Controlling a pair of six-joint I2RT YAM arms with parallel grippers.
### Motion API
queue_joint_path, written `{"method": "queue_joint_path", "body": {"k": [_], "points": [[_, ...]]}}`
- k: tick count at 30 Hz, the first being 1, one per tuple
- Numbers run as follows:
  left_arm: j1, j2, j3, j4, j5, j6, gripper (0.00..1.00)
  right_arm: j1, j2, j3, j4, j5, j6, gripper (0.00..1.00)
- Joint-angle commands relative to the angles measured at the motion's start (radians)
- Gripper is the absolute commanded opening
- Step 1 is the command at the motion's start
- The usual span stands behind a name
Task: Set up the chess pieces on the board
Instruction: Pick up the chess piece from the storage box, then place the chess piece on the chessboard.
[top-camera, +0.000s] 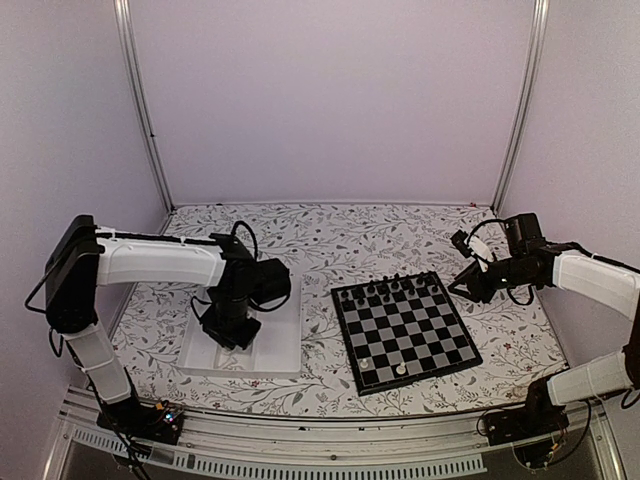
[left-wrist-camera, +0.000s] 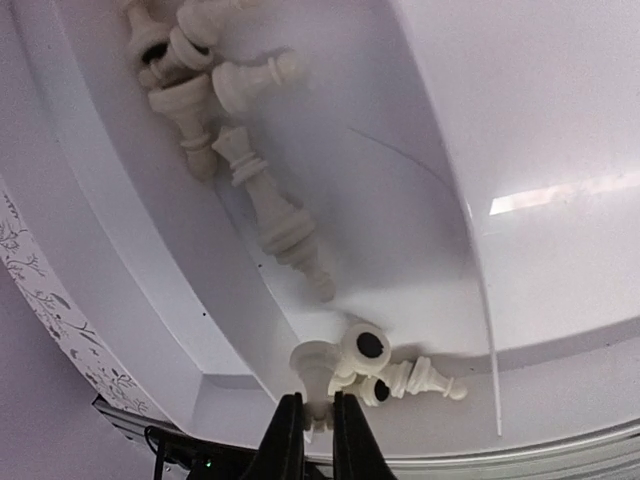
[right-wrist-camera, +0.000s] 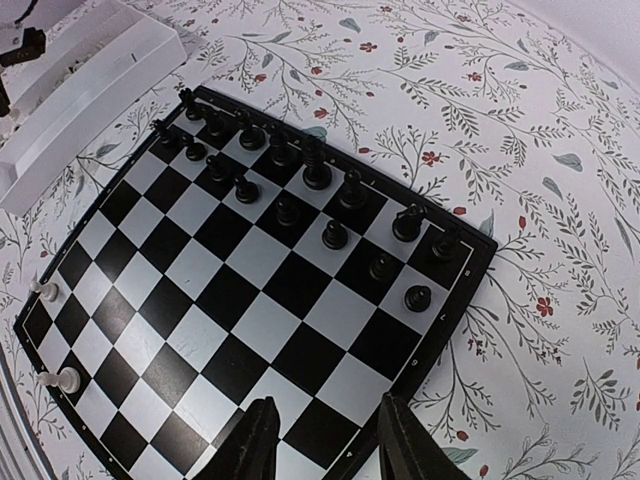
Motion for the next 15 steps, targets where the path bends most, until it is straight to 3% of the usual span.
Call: {"method": "queue_joint_path", "body": {"k": [1, 8, 15], "points": [[-0.029, -0.020, 0.133, -0.098, -0.048, -0.030, 0.08, -0.002, 0.003, 0.009, -0.008, -0.024, -0.009, 0.37], [-0.140, 0.034, 0.383, -0.050, 0.057, 0.013, 0.08, -0.002, 0.000, 0.010, -0.007, -0.023, -0.012, 0.37], [-0.263, 0.231, 0.626, 0.045, 0.189, 0.088, 0.08, -0.002, -0.005, 0.009, -0.008, -0.021, -0.011, 0.37]]}}
